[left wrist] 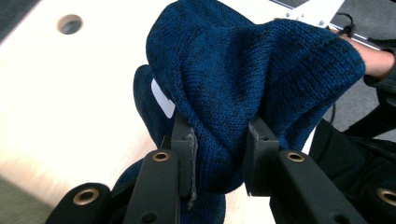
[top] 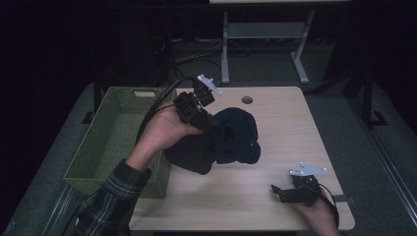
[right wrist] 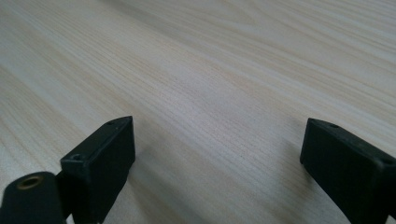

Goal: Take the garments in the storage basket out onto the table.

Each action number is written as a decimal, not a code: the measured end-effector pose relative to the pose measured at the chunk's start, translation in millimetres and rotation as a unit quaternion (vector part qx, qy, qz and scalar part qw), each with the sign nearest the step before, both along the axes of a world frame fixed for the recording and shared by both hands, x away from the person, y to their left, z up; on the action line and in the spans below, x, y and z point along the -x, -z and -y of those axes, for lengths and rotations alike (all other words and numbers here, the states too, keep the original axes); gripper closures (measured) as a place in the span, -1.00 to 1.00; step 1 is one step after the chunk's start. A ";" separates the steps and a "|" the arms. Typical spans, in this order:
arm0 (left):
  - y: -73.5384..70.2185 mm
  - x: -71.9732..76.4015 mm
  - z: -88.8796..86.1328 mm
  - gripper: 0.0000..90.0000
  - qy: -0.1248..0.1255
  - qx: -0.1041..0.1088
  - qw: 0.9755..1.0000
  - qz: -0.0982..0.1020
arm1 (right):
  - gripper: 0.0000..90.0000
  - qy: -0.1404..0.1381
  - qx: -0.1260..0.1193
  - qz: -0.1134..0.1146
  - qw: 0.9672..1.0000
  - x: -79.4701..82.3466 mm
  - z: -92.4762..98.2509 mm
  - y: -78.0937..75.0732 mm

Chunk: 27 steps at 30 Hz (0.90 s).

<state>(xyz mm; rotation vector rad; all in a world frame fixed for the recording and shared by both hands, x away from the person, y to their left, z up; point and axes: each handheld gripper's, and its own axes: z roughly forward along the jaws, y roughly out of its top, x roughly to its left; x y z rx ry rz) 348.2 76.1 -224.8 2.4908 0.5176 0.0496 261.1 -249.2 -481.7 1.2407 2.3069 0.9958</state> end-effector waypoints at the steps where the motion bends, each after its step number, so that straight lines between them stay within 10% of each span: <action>1: 3.8 0.8 2.1 0.56 0.002 0.001 1.000 -0.003 | -0.78 0.000 0.000 0.000 1.000 0.0 0.0 0.0; 27: 88.1 -4.6 40.7 0.55 0.033 0.034 0.996 -0.082 | -0.78 0.000 0.000 0.000 1.000 0.0 0.0 0.0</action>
